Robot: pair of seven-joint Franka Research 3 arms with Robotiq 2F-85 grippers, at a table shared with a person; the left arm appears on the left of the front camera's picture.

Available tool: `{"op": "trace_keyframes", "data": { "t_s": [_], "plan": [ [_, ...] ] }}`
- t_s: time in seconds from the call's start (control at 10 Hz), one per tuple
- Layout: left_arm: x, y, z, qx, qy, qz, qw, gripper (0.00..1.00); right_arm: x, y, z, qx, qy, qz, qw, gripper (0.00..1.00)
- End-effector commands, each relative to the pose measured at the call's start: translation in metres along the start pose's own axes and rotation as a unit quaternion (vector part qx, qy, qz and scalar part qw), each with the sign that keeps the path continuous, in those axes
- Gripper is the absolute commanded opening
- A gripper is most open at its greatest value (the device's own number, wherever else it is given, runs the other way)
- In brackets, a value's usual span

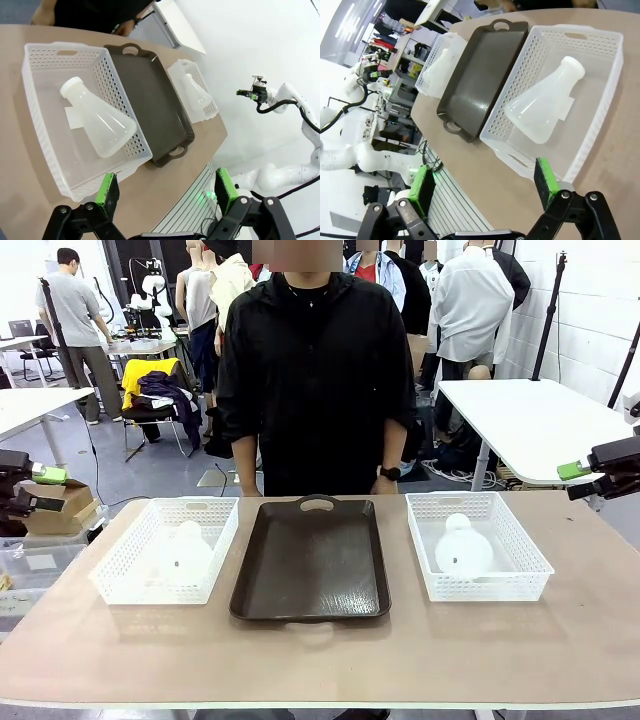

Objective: Prepare the laboratory tools.
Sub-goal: Pick up the Big flask that the person points to.

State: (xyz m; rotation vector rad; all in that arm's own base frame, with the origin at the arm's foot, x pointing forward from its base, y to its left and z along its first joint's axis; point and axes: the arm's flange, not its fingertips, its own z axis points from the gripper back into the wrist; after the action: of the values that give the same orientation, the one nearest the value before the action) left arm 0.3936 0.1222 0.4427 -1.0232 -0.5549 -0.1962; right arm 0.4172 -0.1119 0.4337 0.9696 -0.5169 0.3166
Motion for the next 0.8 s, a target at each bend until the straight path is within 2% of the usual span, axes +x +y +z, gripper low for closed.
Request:
{"op": "trace_keyframes", "data": {
  "t_s": [0.0, 0.7],
  "plan": [
    [-0.0008, -0.0021, -0.0011, -0.008, 0.007, -0.009, 1.0, 1.0, -0.0003, 0.0021, -0.0011, 0.009, 0.002, 0.006, 1.0, 1.0],
    [-0.0008, -0.0021, -0.0011, -0.008, 0.007, -0.009, 1.0, 1.0, -0.0003, 0.0021, -0.0011, 0.009, 0.002, 0.006, 1.0, 1.0]
  ]
}}
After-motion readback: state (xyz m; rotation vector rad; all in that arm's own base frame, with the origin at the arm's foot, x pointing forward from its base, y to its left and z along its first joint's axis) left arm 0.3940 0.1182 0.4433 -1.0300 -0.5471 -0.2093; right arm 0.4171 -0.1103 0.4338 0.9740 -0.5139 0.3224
